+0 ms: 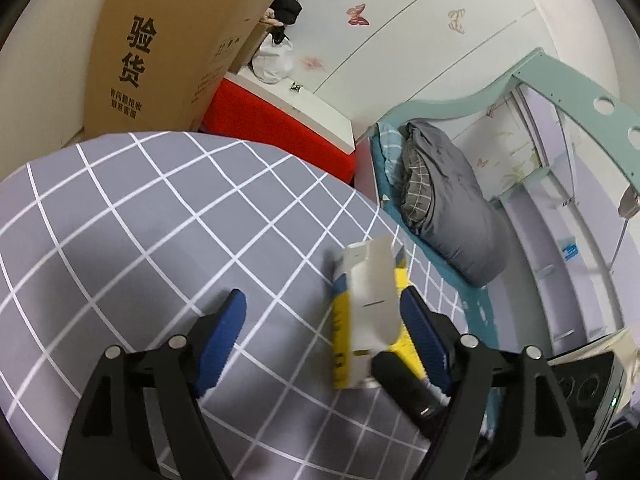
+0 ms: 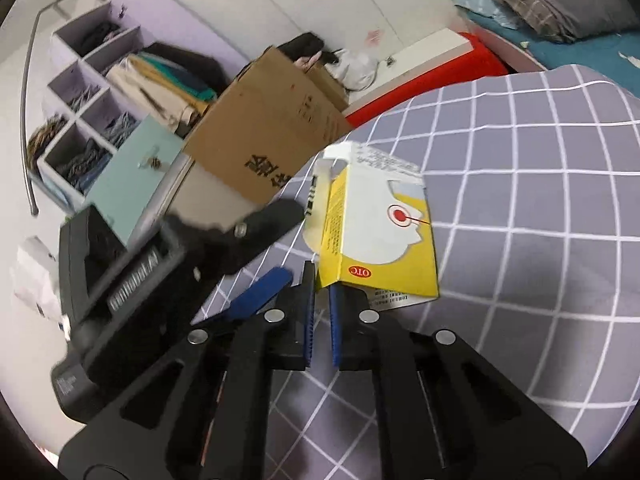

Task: Collect trash
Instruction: 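Grasp the yellow-white medicine box with the right tool while the left tool clamps it too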

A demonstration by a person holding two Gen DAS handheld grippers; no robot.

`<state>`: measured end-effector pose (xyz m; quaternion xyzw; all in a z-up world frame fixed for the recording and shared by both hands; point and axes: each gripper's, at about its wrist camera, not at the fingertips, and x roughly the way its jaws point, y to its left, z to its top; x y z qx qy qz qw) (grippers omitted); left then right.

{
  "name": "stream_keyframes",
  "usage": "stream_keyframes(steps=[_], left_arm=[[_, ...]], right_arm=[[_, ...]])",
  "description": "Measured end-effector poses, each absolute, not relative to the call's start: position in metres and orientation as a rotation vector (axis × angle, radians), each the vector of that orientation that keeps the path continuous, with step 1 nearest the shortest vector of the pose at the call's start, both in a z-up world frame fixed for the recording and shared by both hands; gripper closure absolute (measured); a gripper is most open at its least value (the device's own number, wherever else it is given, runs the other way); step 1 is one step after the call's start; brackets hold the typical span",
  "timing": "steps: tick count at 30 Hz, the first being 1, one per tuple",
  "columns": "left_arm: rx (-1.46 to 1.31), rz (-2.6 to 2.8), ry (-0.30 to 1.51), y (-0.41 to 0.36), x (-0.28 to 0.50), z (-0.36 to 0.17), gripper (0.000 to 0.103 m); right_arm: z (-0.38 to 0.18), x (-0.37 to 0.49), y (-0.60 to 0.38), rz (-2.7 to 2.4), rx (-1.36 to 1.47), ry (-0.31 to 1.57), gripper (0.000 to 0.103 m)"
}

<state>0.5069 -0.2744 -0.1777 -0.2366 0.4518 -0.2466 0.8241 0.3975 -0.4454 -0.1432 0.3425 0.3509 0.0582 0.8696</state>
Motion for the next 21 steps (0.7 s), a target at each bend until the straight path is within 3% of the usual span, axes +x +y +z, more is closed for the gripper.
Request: stream_keyframes(steps=[7,13,14,15,17,21], left_arm=[[-0.425,-0.522,0.935,-0.290,0.504,-0.170,0.026],[-0.357,-0.534,0.930,-0.311,0.505,-0.169,0.049],[-0.348,-0.532,0.922,-0.310,0.504,-0.168,0.056],[-0.338,-0.530,0.919,-0.310,0.503,-0.166,0.072],[-0.347,-0.561,0.918,-0.309,0.503,-0.165,0.087],[-0.352,-0.561,0.904,-0.306,0.499,-0.160,0.100]], right_arm=[[-0.146,0.395,-0.446,0.106,0.703,0.753,0.096],[-0.146,0.394,-0.449,0.078,0.693,0.753,0.096],[-0.146,0.394,-0.450,0.075,0.690,0.752,0.096],[-0.146,0.393,-0.450,0.074,0.689,0.749,0.096],[-0.145,0.394,-0.448,0.078,0.685,0.745,0.096],[-0.143,0.394,-0.442,0.083,0.653,0.737,0.096]])
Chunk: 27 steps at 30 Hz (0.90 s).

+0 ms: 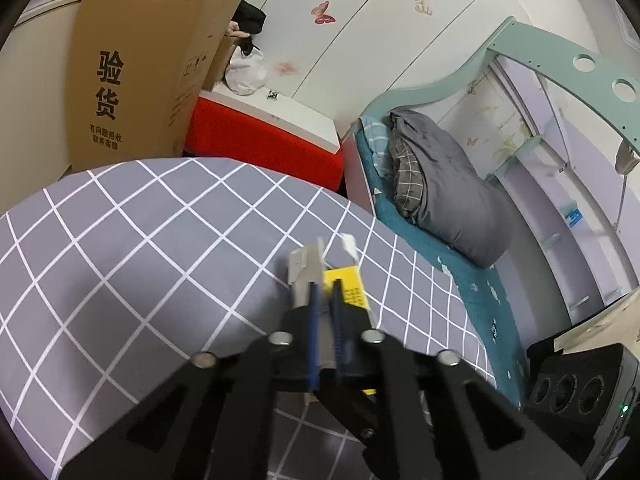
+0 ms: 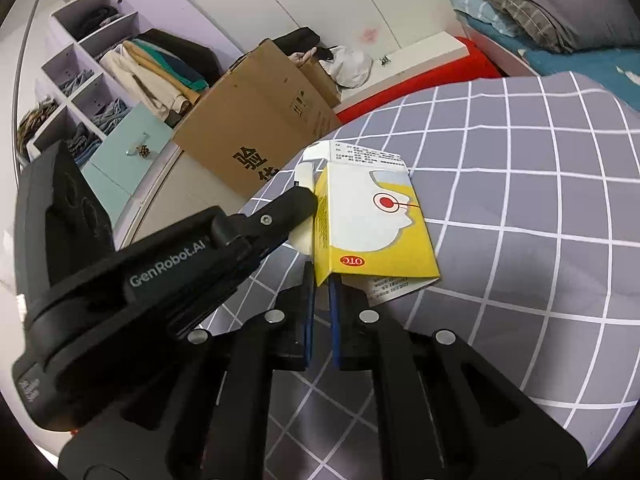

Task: Collect trash
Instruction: 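Grasp the yellow-white medicine box with the right tool while the left tool clamps it too, then carry the medicine box to the wastebasket and open both tools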

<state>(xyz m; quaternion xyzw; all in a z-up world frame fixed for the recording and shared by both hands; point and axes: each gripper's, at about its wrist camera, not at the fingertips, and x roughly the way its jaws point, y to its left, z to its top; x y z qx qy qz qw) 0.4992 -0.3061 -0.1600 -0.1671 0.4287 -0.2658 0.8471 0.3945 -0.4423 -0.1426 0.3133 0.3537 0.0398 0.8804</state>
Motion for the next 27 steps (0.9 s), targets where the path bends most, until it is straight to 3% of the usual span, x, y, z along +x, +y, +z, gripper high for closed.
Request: stream_keyframes(steps=[13,27], left_arm=[[-0.515,-0.521,0.889,-0.244,0.487,-0.146,0.103],[-0.644,-0.332,0.759,-0.021,0.421,-0.119,0.103]], right_arm=[[-0.117,0.392,-0.380,0.224,0.498,0.719,0.096],[-0.099,0.376,-0.154,0.484,0.284,0.775,0.096]])
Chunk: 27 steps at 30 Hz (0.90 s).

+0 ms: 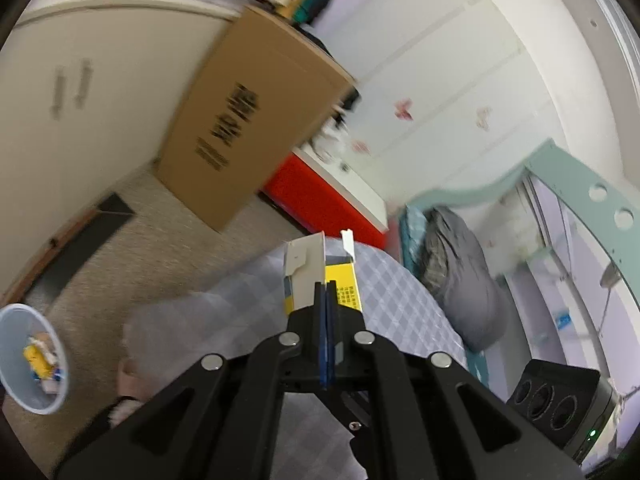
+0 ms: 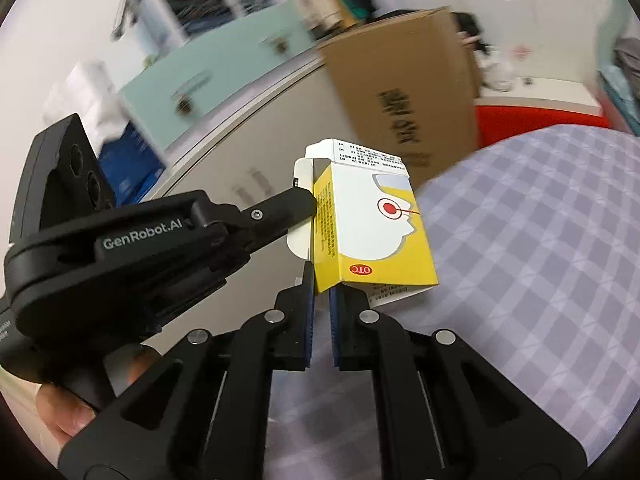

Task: Collect trash
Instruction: 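Carry the medicine box to the wastebasket and open both tools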

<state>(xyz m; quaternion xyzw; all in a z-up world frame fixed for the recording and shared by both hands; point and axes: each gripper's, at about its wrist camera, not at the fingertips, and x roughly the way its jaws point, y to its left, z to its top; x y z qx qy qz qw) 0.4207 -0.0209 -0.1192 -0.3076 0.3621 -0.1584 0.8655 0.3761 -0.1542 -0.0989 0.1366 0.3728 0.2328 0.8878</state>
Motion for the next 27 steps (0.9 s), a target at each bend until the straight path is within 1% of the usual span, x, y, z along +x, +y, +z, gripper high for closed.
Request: stream_keyframes(steps=[3,7,13,16,19,24,26,27], left_arm=[[-0.666,-0.269,0.733,0.039,0.400,-0.123,0.103],[-0.710,-0.187,0.725,0.121,0.370,-0.142,0.103],[-0.814,-0.053,0.770,0.240,0.326,-0.207,0.103],[-0.870,0.006,0.806,0.282,0.312,-0.245,0.103],[-0.911,0.058,0.847,0.315,0.301,-0.282,0.103],[-0.973,0.117,0.917,0.339,0.300,-0.337,0.103],[-0.971,0.140,0.948,0.346,0.303,-0.356,0.102],[-0.959,0.148,0.962,0.345,0.304,-0.362,0.101]], right_arm=[[-0.107,0.366,-0.095,0.534,0.224,0.795,0.096],[-0.135,0.351,-0.018,0.619,0.168,0.845,0.096],[-0.199,0.332,0.083,0.718,0.086,0.962,0.096],[-0.235,0.328,0.121,0.744,0.051,1.022,0.096],[-0.275,0.330,0.146,0.757,0.033,1.097,0.096],[-0.326,0.332,0.167,0.747,-0.008,1.182,0.095],[-0.340,0.335,0.171,0.730,-0.023,1.202,0.094],[-0.347,0.337,0.173,0.716,-0.033,1.212,0.091]])
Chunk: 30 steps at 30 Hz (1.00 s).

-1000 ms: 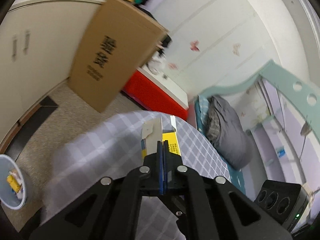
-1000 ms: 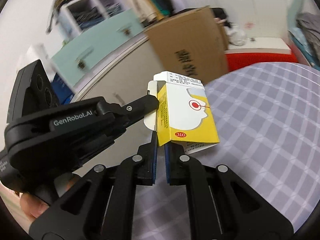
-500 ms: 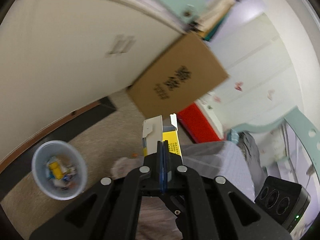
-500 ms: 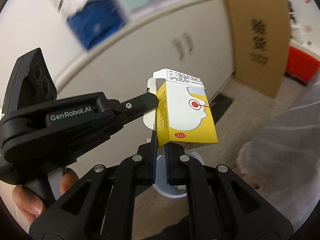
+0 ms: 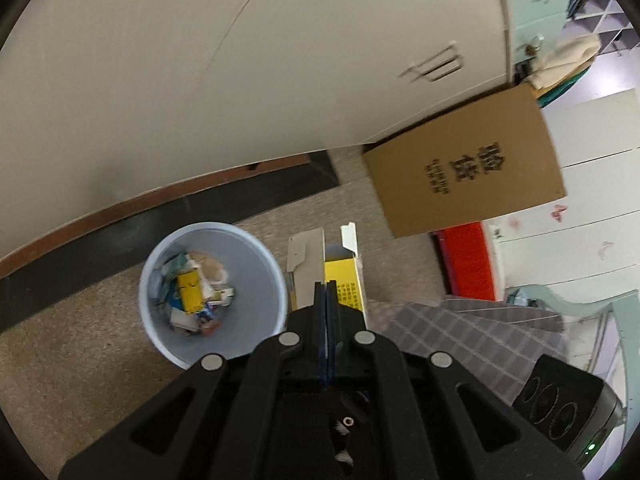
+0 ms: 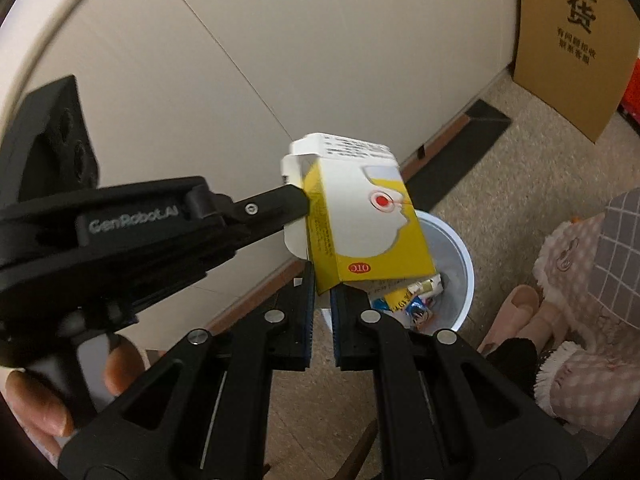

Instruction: Collect trash

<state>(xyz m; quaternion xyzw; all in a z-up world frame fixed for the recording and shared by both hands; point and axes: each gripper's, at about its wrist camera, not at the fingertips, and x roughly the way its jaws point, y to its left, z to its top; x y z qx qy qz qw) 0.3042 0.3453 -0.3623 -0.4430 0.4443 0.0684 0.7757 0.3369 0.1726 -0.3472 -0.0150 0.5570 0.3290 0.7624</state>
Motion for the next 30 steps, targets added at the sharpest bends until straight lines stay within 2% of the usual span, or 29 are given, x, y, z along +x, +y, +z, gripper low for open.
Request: stream_keyframes(steps=[1,2,3,4,5,15,30], left_arm=[[-0.950,0.160,0.973,0.345,0.305,-0.367,0.099],[-0.940,0.175,0.990,0.346,0.308,-0.373,0.088],[-0.930,0.198,1.004,0.347,0.308,-0.379,0.060],[-0.920,0.232,1.006,0.349,0.307,-0.383,0.048],[-0.912,0.251,1.001,0.353,0.306,-0.386,0.044],[-0.806,0.289,1.031,0.348,0.298,-0.380,0.044],[-0.552,0.317,0.937,0.302,0.254,-0.278,0.041]], right_arm=[[-0.353,0.337,0.173,0.698,-0.040,1.220,0.082],[-0.360,0.340,0.173,0.678,-0.038,1.230,0.073],[-0.363,0.342,0.171,0.667,-0.030,1.230,0.046],[-0.365,0.344,0.169,0.654,-0.025,1.221,0.044],[-0.367,0.345,0.166,0.651,-0.031,1.225,0.044],[-0.348,0.340,0.147,0.633,0.000,1.190,0.044],[-0.230,0.300,0.070,0.566,0.068,0.971,0.041]])
